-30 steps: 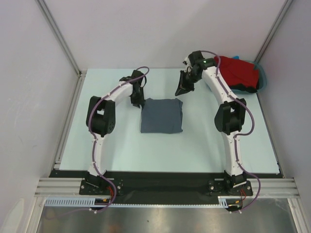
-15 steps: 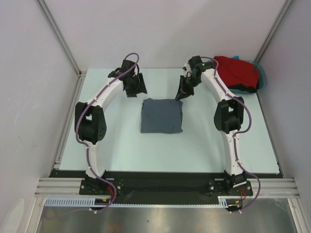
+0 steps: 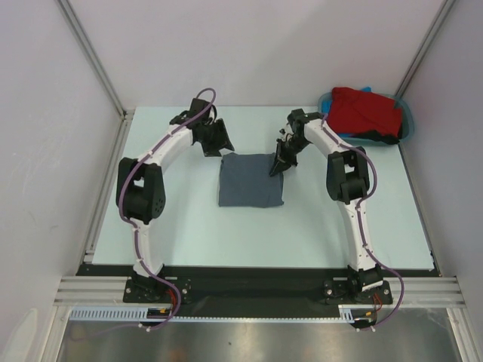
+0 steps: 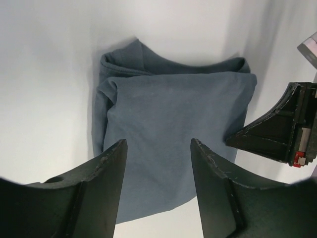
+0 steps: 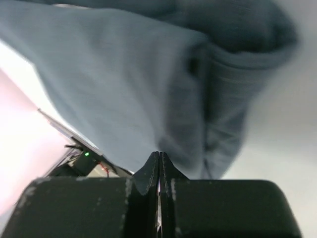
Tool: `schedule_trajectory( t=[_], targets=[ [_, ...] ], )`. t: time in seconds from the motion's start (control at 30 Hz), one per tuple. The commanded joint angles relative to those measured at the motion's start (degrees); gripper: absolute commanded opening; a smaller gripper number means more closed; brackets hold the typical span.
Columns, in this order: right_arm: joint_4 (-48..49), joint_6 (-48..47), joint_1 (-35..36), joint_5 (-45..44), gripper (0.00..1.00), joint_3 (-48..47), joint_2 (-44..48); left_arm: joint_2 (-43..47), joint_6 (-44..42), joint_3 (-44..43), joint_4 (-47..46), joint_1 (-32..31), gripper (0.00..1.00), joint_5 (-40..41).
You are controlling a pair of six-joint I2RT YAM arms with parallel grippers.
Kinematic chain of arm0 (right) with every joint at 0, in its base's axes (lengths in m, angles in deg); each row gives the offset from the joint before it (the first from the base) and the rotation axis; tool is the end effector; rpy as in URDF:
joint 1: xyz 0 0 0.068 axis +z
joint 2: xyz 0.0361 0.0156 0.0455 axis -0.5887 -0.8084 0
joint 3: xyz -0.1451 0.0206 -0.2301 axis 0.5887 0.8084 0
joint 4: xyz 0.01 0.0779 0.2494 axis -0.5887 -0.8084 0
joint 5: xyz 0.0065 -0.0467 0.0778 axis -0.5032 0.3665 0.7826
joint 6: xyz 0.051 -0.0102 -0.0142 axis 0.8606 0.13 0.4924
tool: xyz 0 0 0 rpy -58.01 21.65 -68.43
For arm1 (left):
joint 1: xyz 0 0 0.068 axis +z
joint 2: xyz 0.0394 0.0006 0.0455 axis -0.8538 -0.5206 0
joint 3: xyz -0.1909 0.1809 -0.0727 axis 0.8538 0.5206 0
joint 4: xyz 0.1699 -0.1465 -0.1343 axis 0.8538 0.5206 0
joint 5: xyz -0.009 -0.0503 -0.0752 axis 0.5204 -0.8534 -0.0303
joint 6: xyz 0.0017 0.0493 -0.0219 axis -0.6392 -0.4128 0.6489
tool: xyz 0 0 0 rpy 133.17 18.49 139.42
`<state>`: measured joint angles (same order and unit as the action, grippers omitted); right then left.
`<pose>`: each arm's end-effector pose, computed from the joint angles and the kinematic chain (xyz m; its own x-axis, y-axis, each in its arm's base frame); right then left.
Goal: Fold and stack the t-shirts
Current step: Fold the tshirt
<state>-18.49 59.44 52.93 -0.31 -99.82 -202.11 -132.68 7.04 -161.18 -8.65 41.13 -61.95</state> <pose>0.4645 0.1635 0.1604 -0.9963 -0.0119 0.0846 0.0425 0.7906 0.6109 0.4302 -0.1436 0.2446 -0.8751 -0.2960 -0.3827 -0.0919 0.8783 -0.4692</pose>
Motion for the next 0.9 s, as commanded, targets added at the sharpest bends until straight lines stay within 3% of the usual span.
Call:
schedule_trajectory(
  t=[0.0,0.1,0.27,0.3,0.37,0.43,0.47,0.6,0.63,0.7,0.73,0.87],
  targets=[
    [-3.01,-0.69,-0.51,-6.19,0.00,0.10,0.84,3.50,1.47,1.88,-1.99,0.01,0.60,-2.17],
    [-4.33,-0.61,-0.69,-12.95,0.00,-0.07,1.89,5.07,0.68,3.11,-1.38,0.01,0.73,-0.06],
    [-8.81,0.18,-0.78,-27.46,0.00,-4.55,3.74,8.15,0.84,4.78,0.38,-0.08,0.71,3.63],
    [-8.73,0.10,-0.69,-28.69,0.00,-5.60,4.79,9.12,1.20,6.26,0.12,-0.26,0.79,3.98],
    [-6.63,-0.16,-0.17,-31.34,0.14,-5.09,9.61,12.89,2.34,8.02,0.12,-1.30,0.99,6.52],
    [-5.13,-0.08,1.24,-33.70,0.36,-5.60,12.87,17.45,3.39,11.27,-1.28,-2.27,1.00,6.63],
    [-5.30,0.27,1.68,-33.80,0.38,-6.22,15.06,18.96,4.70,13.37,-1.90,-3.32,1.00,6.62],
    [-3.90,2.46,2.91,-31.09,0.66,-6.32,20.17,24.15,5.95,14.45,-1.91,-5.53,1.00,5.49],
    [-3.20,2.99,3.26,-28.90,0.77,-5.62,20.96,25.03,6.03,14.62,-1.99,-5.70,1.00,4.70],
    [-2.93,3.00,3.79,-26.87,0.84,-5.09,22.37,27.75,7.09,16.29,-3.30,-6.14,1.00,2.60],
    [-3.19,2.30,5.18,-26.60,0.96,-5.00,22.55,28.63,7.00,16.90,-4.00,-6.32,1.00,2.41],
    [-5.65,-0.95,8.44,-29.41,1.00,-9.82,22.11,32.76,5.87,19.53,-7.51,-7.37,1.00,1.26]
  ],
)
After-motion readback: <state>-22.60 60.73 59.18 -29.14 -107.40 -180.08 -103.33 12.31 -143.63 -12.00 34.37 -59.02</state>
